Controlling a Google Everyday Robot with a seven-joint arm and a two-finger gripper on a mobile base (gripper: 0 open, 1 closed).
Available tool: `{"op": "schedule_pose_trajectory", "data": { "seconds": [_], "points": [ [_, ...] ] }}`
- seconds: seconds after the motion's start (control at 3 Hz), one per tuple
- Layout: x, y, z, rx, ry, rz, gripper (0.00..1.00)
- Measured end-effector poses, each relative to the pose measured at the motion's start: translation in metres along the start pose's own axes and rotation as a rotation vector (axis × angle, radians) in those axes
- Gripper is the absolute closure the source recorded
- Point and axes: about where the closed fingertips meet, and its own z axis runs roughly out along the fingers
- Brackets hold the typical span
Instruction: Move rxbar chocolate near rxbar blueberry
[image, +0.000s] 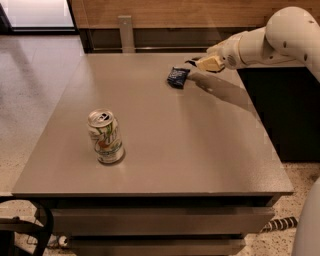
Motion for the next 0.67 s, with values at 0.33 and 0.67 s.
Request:
{"op": "schedule_pose_trajectory", "data": {
  "seconds": [0.33,0.67],
  "points": [
    [-0.0001,0.0017,0.0026,-0.004,0.0,0.0,0.0],
    [-0.0001,0.0018,0.0027,-0.005,0.0,0.0,0.0]
  ]
}}
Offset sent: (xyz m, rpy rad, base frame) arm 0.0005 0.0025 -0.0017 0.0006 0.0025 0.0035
